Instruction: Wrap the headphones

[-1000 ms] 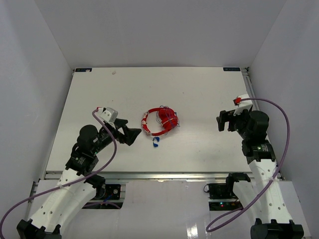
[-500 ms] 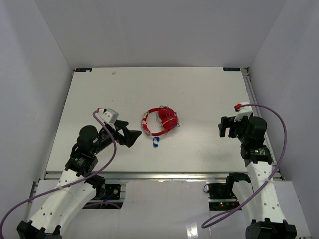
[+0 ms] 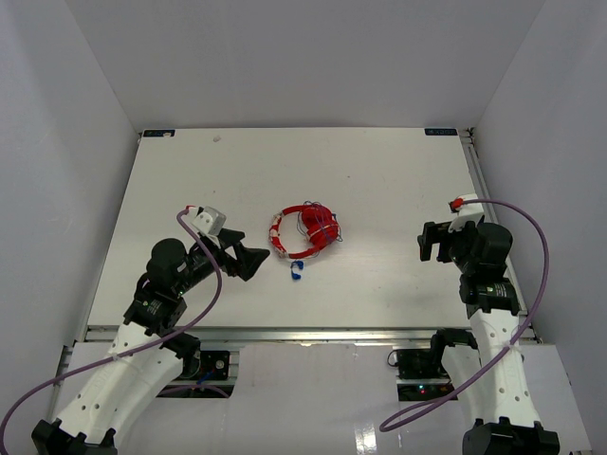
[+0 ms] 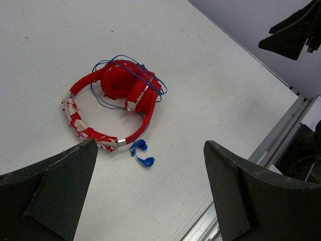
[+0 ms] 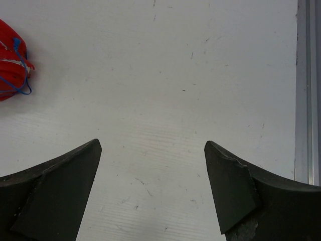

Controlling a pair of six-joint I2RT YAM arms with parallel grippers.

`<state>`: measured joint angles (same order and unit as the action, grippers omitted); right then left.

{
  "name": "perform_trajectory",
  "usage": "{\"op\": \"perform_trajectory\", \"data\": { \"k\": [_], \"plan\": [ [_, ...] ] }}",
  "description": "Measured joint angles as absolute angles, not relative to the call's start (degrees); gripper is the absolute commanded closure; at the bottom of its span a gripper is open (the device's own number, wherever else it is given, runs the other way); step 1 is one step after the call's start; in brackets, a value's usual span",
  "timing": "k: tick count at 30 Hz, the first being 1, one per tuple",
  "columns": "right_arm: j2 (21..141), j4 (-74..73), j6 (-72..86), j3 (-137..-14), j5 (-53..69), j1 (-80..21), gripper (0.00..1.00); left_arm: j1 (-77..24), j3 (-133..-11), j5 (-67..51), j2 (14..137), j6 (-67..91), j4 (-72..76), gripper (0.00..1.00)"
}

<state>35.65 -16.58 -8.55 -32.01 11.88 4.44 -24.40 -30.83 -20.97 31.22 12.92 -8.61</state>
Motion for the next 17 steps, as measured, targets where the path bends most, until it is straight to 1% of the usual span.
{"op": "perform_trajectory", "data": {
  "k": [17],
  "plan": [
    [35.57,-16.56,-8.51,-31.94,12.64,4.93,0.1,-24.4,-30.83,-21.04,31.22,12.93,-8.62,0.02]
  ]
}}
